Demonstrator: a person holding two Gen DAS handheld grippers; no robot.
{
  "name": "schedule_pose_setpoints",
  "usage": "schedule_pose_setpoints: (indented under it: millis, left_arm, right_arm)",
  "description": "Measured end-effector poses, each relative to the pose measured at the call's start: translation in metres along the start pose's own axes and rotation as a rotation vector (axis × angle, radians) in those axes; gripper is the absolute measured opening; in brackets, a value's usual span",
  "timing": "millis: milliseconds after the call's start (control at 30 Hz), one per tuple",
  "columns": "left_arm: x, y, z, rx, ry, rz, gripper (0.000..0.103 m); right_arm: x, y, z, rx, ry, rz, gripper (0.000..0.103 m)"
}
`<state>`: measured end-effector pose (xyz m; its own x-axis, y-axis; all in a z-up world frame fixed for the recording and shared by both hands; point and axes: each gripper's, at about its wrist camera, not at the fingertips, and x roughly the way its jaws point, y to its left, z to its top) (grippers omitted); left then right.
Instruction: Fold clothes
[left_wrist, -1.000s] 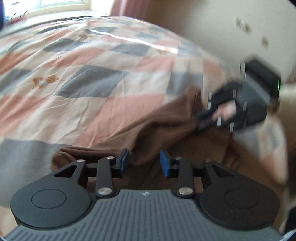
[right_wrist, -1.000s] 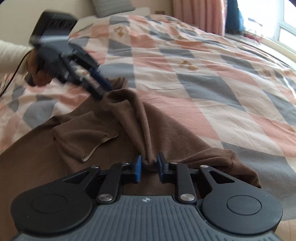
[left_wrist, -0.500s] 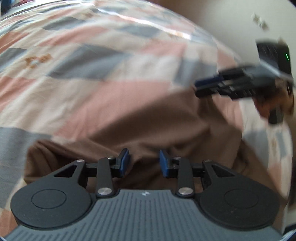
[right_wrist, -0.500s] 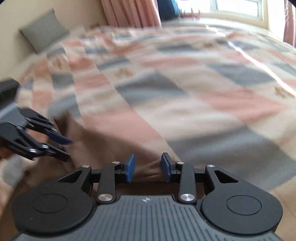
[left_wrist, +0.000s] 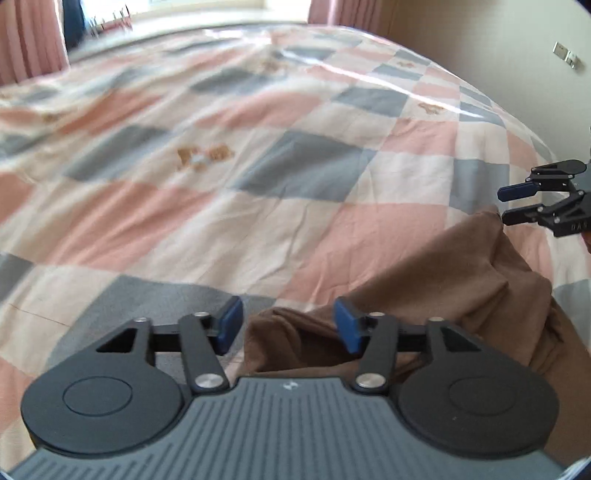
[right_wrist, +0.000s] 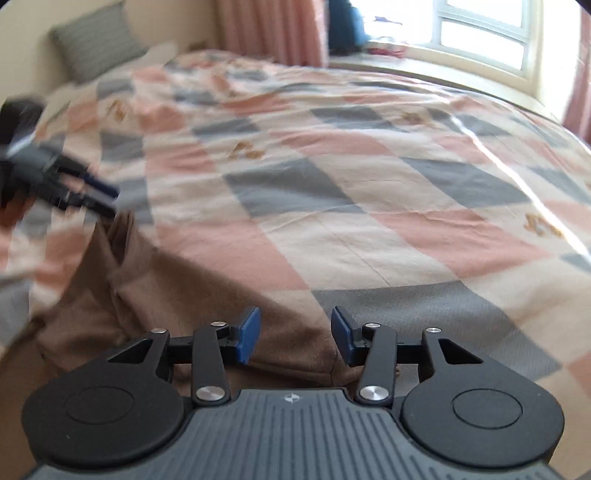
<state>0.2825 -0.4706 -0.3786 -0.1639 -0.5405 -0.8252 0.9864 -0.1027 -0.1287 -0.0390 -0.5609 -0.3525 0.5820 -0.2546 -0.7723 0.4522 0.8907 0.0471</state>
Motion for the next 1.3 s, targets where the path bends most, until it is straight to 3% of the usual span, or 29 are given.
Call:
schedule_pose_setpoints:
  millis: [100,167,200,233,300,400,467,600,633,700,800,900,967,1033,1067,1100,1200,1300]
  left_arm:
    - [0.02,0.001,0.0,0.129,0.049,-0.006,0.054]
    - [0.027,-0.007,-0.005,0.24,0.042,-0.005,0.034]
    - [0.028,-0.013,-0.009,0.299,0.041,0.003,0.016]
    - [0.027,-0.021,-0.015,0.368,0.039,0.024,0.012]
    - [0.026,-0.037,-0.027,0.507,0.035,0.068,0.009]
    - [0.025,-0.055,-0.056,0.722,0.028,0.152,0.009]
    - [0.024,-0.064,-0.075,0.841,0.032,0.214,0.008]
    - [0.001,-0.065,-0.073,0.783,-0.015,0.248,0.014]
    - [-0.006,-0.062,-0.067,0.73,-0.031,0.235,0.015]
    - [-0.015,-0.059,-0.058,0.666,-0.051,0.217,0.016]
    - [-0.005,-0.064,-0.058,0.727,-0.028,0.218,0.028]
    - [0.006,-0.069,-0.058,0.787,-0.005,0.219,0.03]
    - [0.012,-0.072,-0.058,0.828,0.011,0.219,0.031]
    - [0.019,-0.074,-0.058,0.866,0.028,0.22,0.025]
    - [0.02,-0.075,-0.061,0.894,0.031,0.225,0.018]
    - [0.02,-0.077,-0.066,0.932,0.031,0.235,0.008]
    - [0.02,-0.082,-0.08,1.043,0.03,0.266,0.008]
    - [0.022,-0.088,-0.097,1.154,0.034,0.296,0.008]
  right_arm:
    - [0.003,0.007,-0.008,-0.118,0.044,0.002,0.048]
    - [0.007,0.01,-0.014,-0.195,0.047,0.005,0.048]
    - [0.009,0.012,-0.016,-0.233,0.047,0.009,0.047]
    - [0.01,0.014,-0.019,-0.272,0.046,0.013,0.042]
    - [0.016,0.015,-0.027,-0.333,0.058,0.018,0.014]
    - [0.029,0.01,-0.045,-0.362,0.108,0.001,0.003]
    - [0.034,0.003,-0.053,-0.326,0.147,-0.022,0.002]
    - [0.019,-0.002,-0.045,-0.219,0.166,-0.087,0.005]
    - [0.012,0.001,-0.039,-0.192,0.148,-0.092,0.009]
    - [-0.003,0.016,-0.028,-0.197,0.081,-0.067,0.025]
    - [-0.007,0.06,-0.015,-0.311,0.021,0.007,0.046]
    - [0.01,0.11,-0.011,-0.48,0.005,0.075,0.05]
    - [0.031,0.134,-0.014,-0.598,0.029,0.059,0.052]
    - [0.054,0.149,-0.02,-0.699,0.06,0.023,0.046]
    - [0.059,0.149,-0.022,-0.715,0.057,0.023,0.019]
    - [0.059,0.146,-0.022,-0.716,0.042,0.024,0.002]
    - [0.044,0.134,-0.026,-0.722,0.005,0.015,0.002]
    - [0.038,0.134,-0.039,-0.747,0.042,0.047,0.004]
